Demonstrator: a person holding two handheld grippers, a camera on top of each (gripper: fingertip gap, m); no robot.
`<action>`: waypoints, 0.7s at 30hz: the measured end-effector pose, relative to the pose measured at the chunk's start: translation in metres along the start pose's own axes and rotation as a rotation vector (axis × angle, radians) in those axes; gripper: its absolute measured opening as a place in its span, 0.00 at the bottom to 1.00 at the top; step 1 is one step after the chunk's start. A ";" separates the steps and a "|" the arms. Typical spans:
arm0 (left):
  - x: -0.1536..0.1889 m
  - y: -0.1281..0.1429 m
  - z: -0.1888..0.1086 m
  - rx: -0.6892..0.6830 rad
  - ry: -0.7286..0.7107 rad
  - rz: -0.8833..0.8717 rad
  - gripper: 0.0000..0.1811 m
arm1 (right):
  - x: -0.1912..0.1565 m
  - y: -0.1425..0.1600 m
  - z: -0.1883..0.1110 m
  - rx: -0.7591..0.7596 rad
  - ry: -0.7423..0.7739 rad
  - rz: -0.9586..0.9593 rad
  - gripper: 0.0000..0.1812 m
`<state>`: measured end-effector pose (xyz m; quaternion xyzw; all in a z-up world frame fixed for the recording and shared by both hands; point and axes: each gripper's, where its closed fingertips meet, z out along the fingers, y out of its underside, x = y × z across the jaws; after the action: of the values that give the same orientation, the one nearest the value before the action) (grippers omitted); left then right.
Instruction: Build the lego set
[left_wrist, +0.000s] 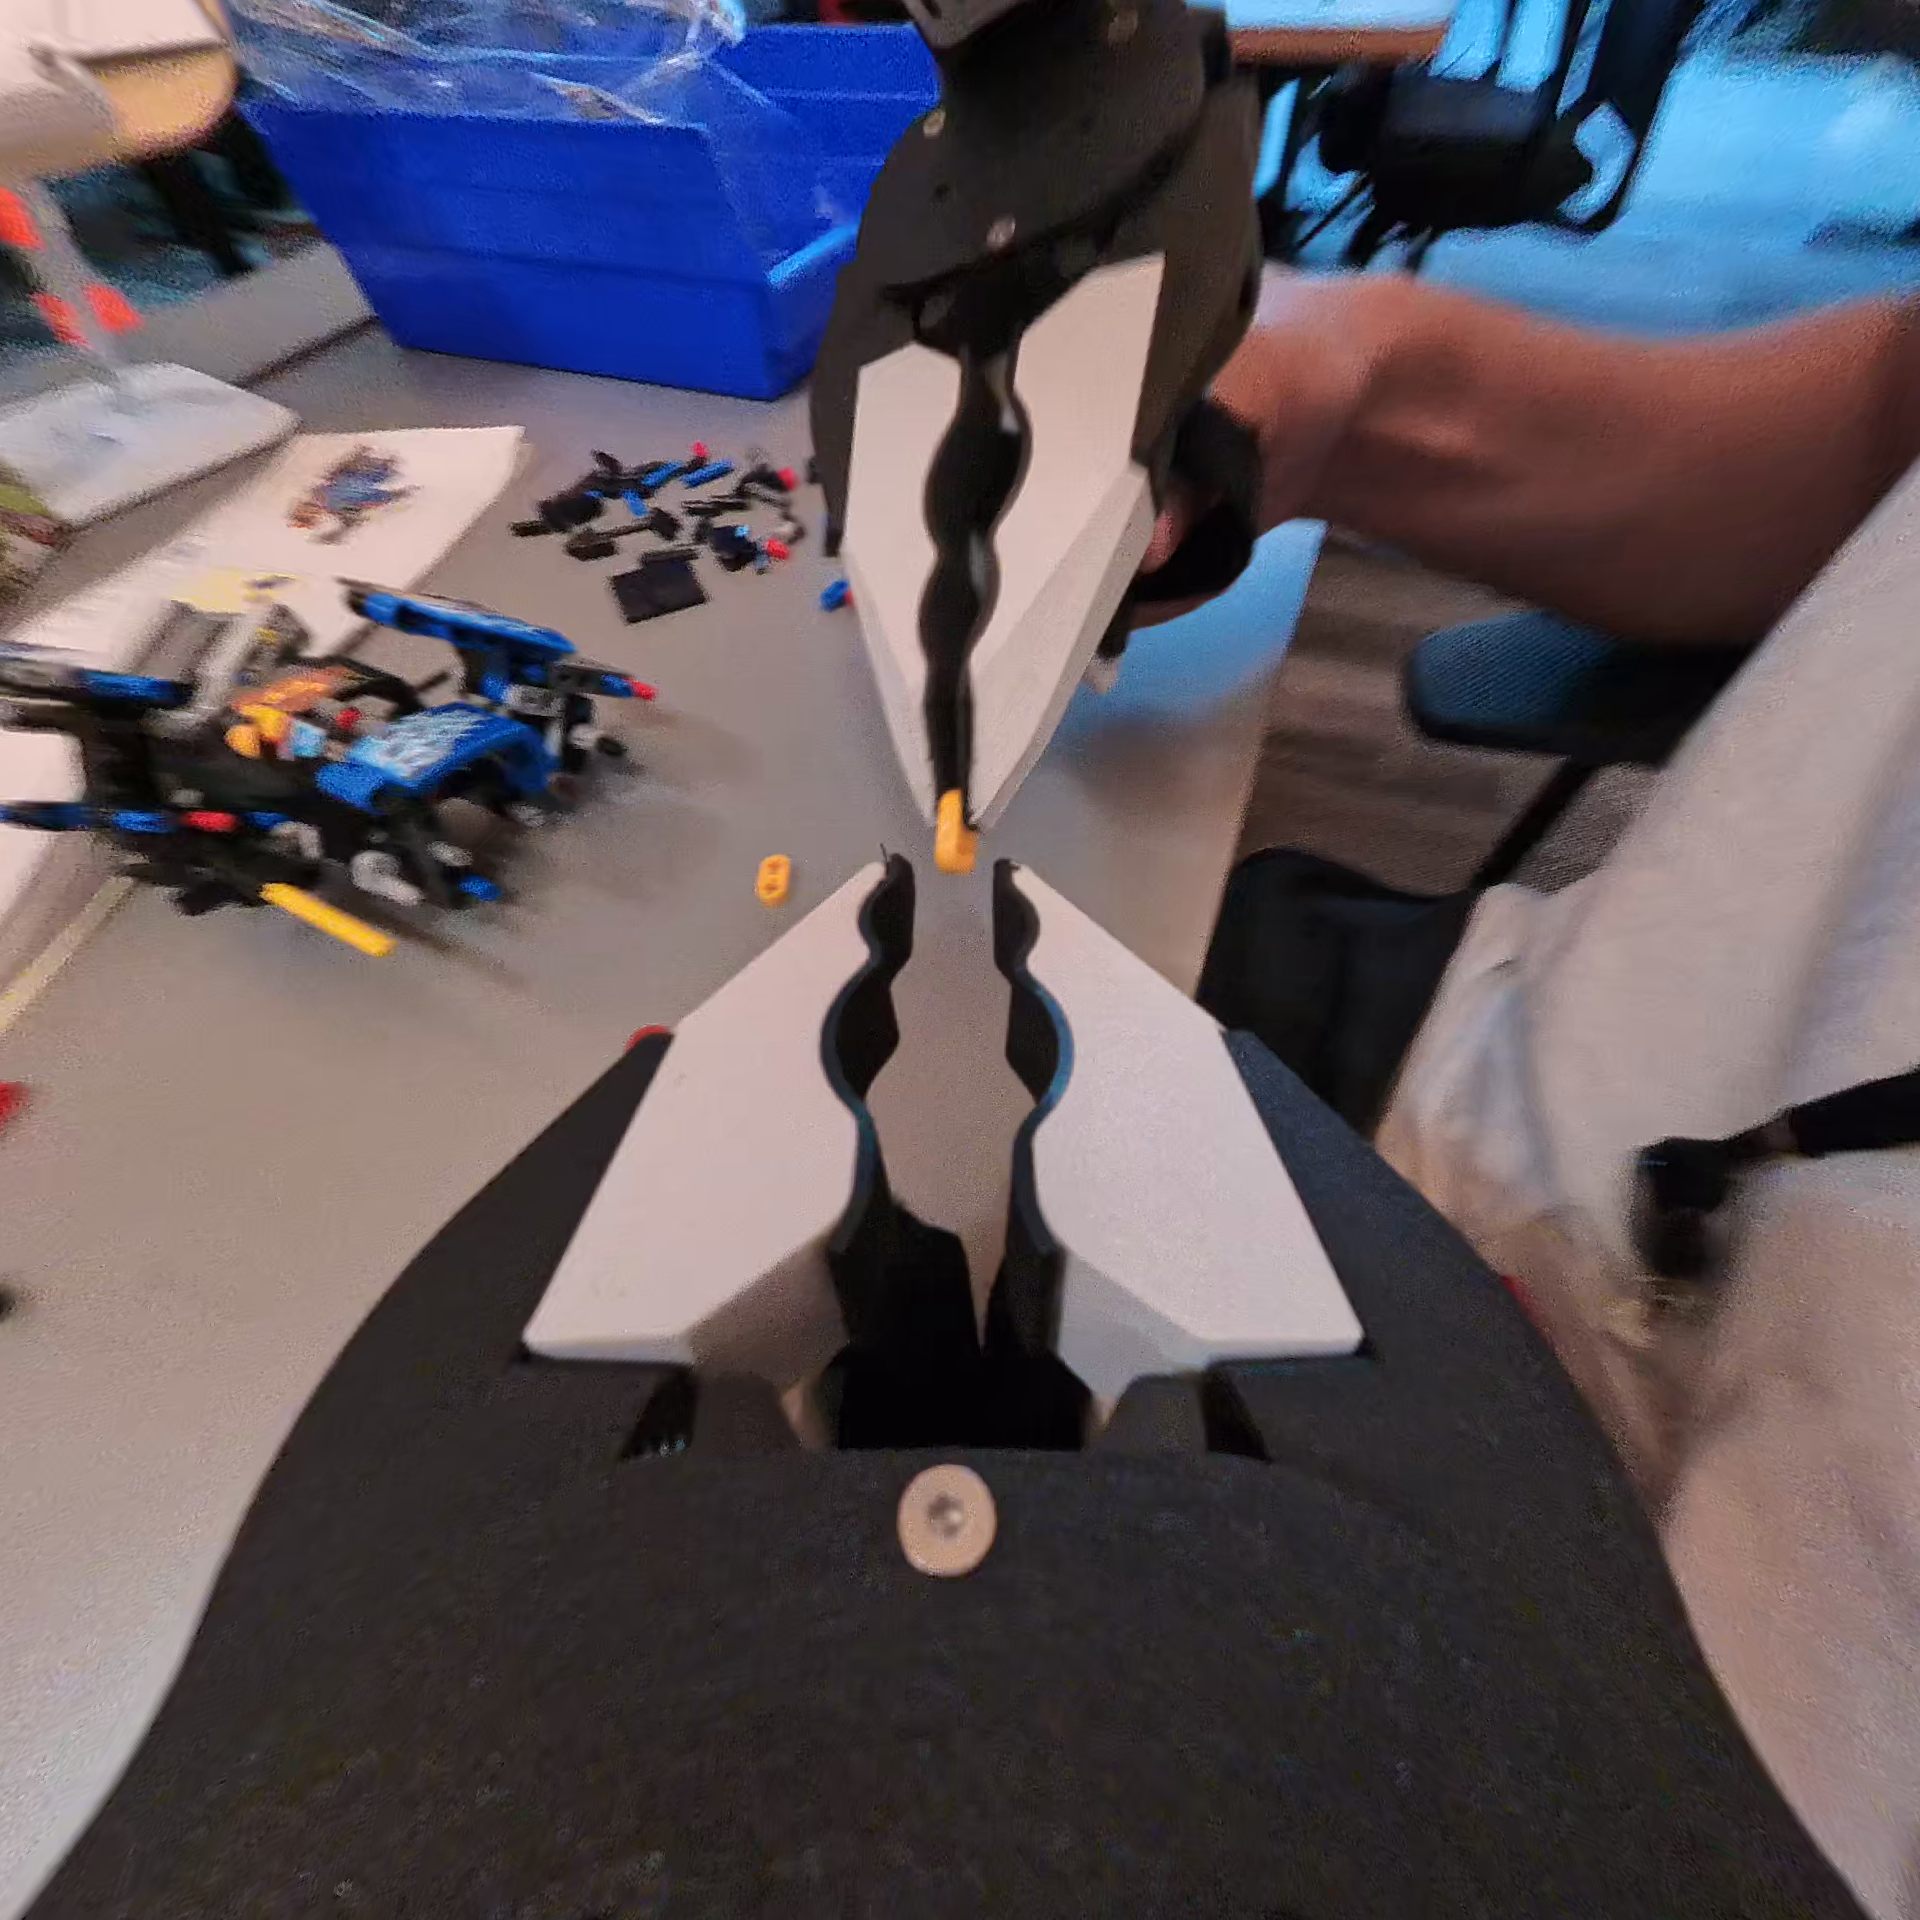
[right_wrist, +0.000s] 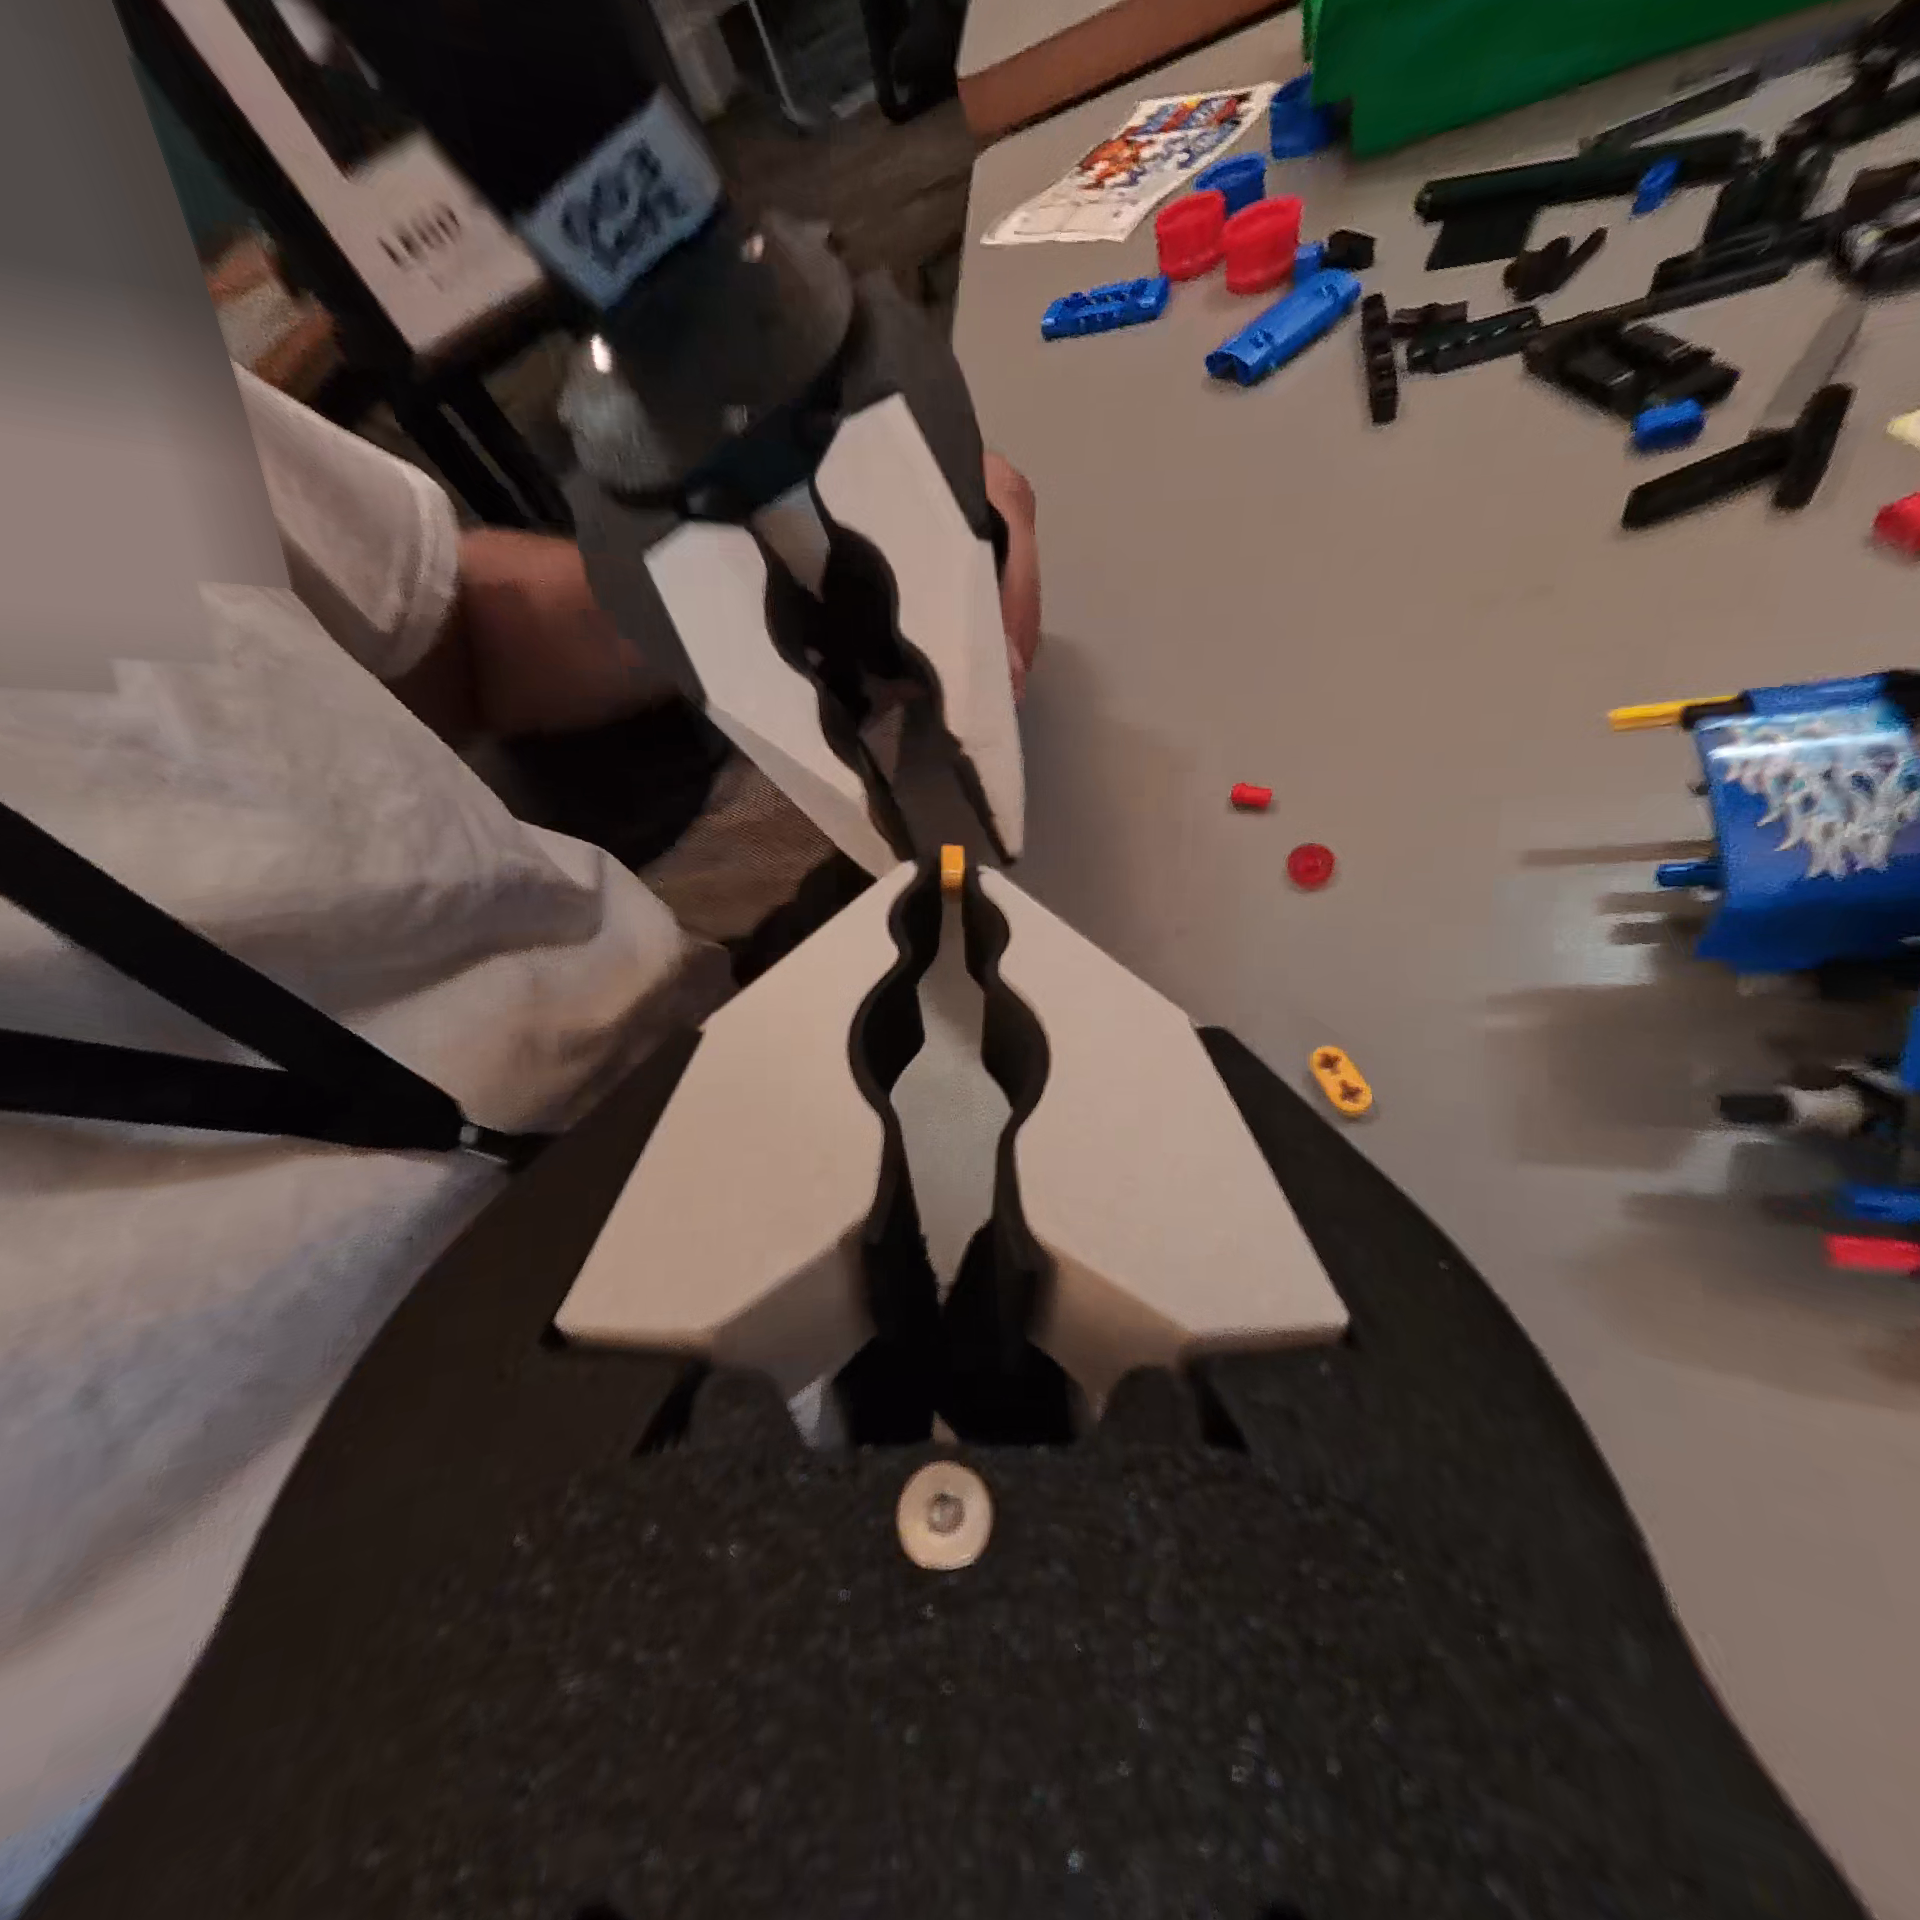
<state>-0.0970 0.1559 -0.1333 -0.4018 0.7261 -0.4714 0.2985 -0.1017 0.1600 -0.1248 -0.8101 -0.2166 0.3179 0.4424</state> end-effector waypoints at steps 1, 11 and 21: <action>0.004 -0.002 -0.002 0.014 0.055 -0.042 0.07 | 0.002 0.003 0.001 -0.030 0.033 -0.050 0.01; 0.009 0.001 -0.002 -0.026 0.110 -0.028 0.02 | -0.006 0.007 0.002 -0.143 0.051 -0.273 0.01; 0.010 -0.001 -0.002 -0.024 0.111 -0.019 0.01 | -0.007 0.000 0.003 -0.136 0.040 -0.294 0.02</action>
<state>-0.1032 0.1479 -0.1320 -0.3856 0.7432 -0.4871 0.2483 -0.1090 0.1571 -0.1242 -0.8038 -0.3449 0.2184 0.4326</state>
